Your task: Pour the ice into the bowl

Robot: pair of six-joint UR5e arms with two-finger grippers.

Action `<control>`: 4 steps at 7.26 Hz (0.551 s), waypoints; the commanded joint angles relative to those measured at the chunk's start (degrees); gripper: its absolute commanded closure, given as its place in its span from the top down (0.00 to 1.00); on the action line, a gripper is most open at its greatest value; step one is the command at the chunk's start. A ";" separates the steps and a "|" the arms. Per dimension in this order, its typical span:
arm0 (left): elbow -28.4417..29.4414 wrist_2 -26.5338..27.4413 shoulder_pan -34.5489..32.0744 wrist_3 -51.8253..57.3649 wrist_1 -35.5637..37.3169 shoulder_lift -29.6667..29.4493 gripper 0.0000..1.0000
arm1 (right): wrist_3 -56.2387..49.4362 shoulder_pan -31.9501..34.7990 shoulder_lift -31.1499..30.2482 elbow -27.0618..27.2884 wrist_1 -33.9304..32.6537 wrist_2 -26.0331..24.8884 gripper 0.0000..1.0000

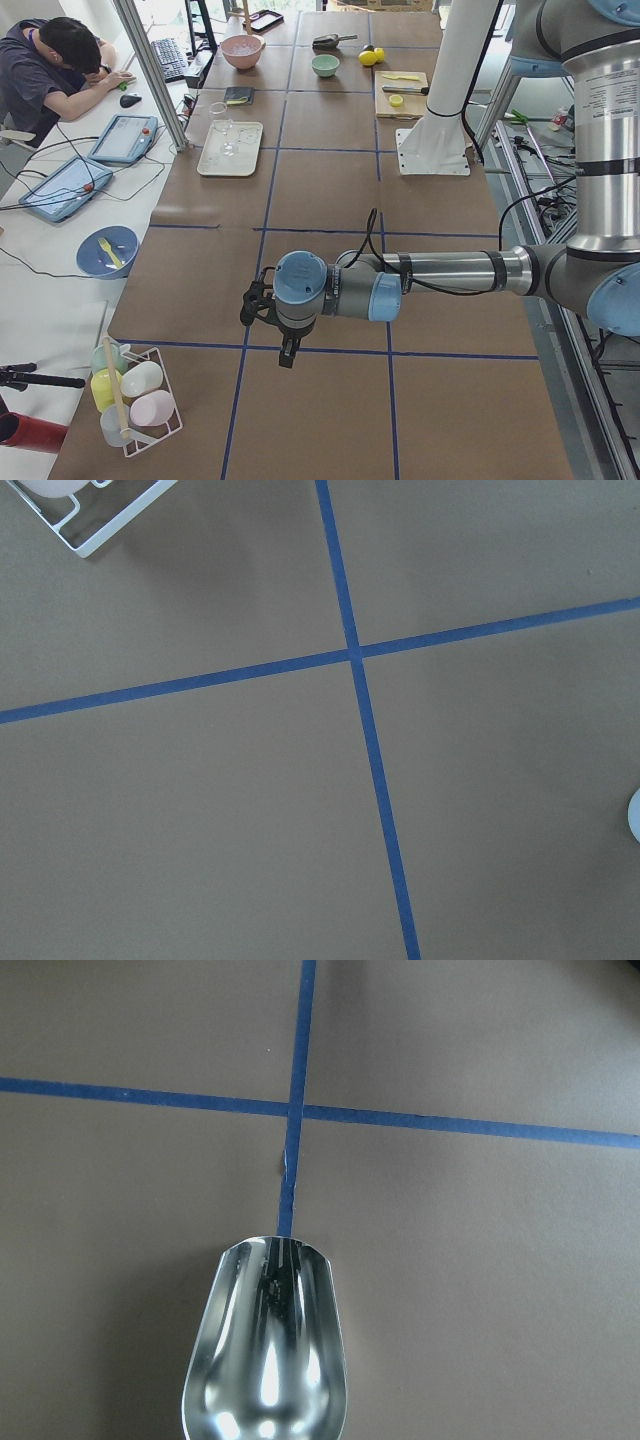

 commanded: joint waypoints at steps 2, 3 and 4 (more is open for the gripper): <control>-0.09 -0.24 0.00 0.03 -0.17 0.13 1.00 | -8.82 0.86 -0.26 -0.15 0.00 0.61 1.00; 0.09 -0.24 0.00 -0.06 0.00 0.13 1.00 | -8.74 0.78 -0.18 -0.50 0.00 0.87 1.00; 0.09 -0.24 0.00 -0.06 0.00 0.13 1.00 | -8.65 0.78 -0.09 -0.51 0.09 0.96 1.00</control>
